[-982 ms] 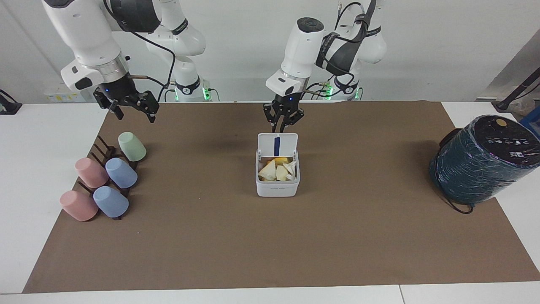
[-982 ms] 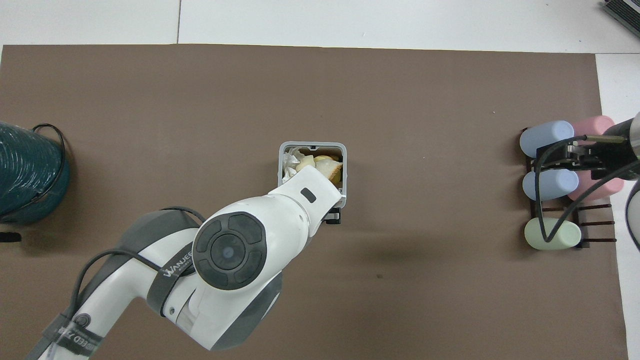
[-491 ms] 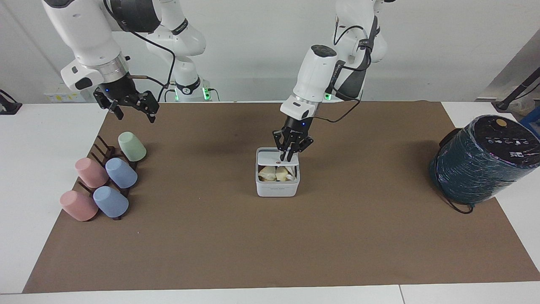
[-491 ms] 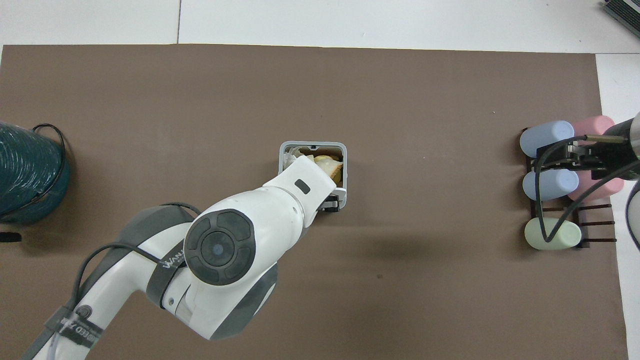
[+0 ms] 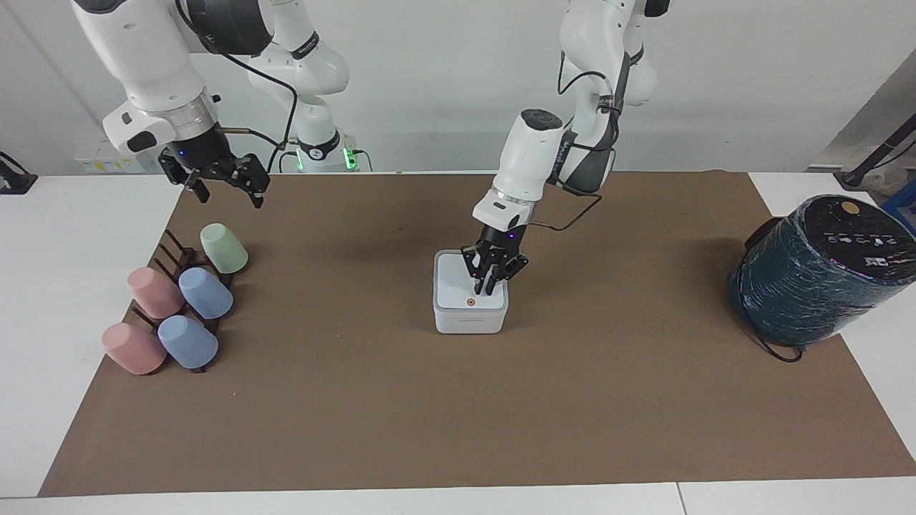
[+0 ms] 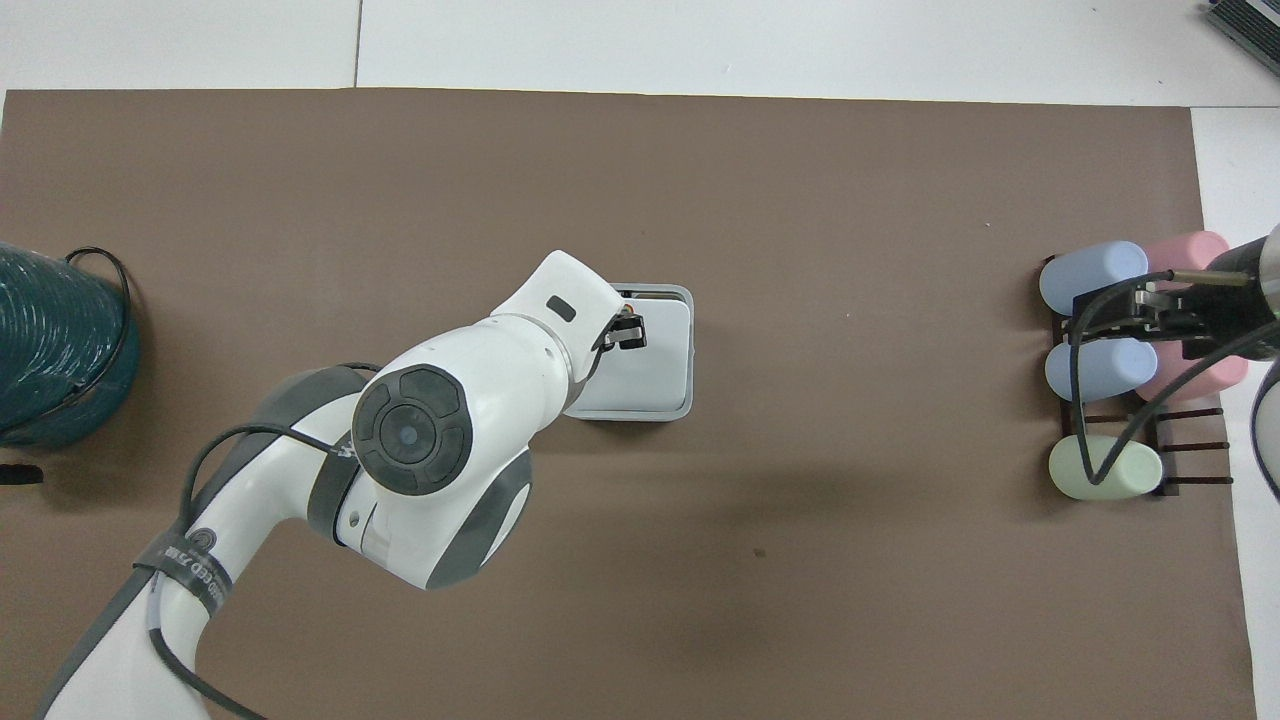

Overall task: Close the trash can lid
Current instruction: 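Push the raised lid down over the trash can with the left gripper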

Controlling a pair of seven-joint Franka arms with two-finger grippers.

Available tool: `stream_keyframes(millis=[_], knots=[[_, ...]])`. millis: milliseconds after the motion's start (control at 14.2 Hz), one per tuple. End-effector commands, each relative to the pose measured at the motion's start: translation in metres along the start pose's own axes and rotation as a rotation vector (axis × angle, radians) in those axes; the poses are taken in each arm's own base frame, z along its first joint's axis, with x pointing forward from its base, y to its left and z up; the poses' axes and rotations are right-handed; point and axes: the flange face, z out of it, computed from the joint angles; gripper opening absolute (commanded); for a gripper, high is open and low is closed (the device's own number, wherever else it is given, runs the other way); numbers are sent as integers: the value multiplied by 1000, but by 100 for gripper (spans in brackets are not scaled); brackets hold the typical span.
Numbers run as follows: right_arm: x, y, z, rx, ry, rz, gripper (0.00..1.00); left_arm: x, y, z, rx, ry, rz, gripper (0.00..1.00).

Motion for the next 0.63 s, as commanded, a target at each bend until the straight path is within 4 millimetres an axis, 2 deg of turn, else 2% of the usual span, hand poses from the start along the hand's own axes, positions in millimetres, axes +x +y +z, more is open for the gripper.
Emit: stream_keyframes(millis=[0, 211, 421, 561], knots=[[-3, 3, 0, 4, -11, -12, 100, -10, -3, 19, 16, -26, -4, 24], [-3, 3, 0, 4, -11, -12, 100, -22, -4, 41, 38, -57, 6, 23], [-3, 3, 0, 4, -11, -13, 100, -37, 2, 58, 49, -80, 24, 17], [-3, 3, 0, 4, -11, -14, 100, -33, 4, 56, 53, -87, 22, 17]])
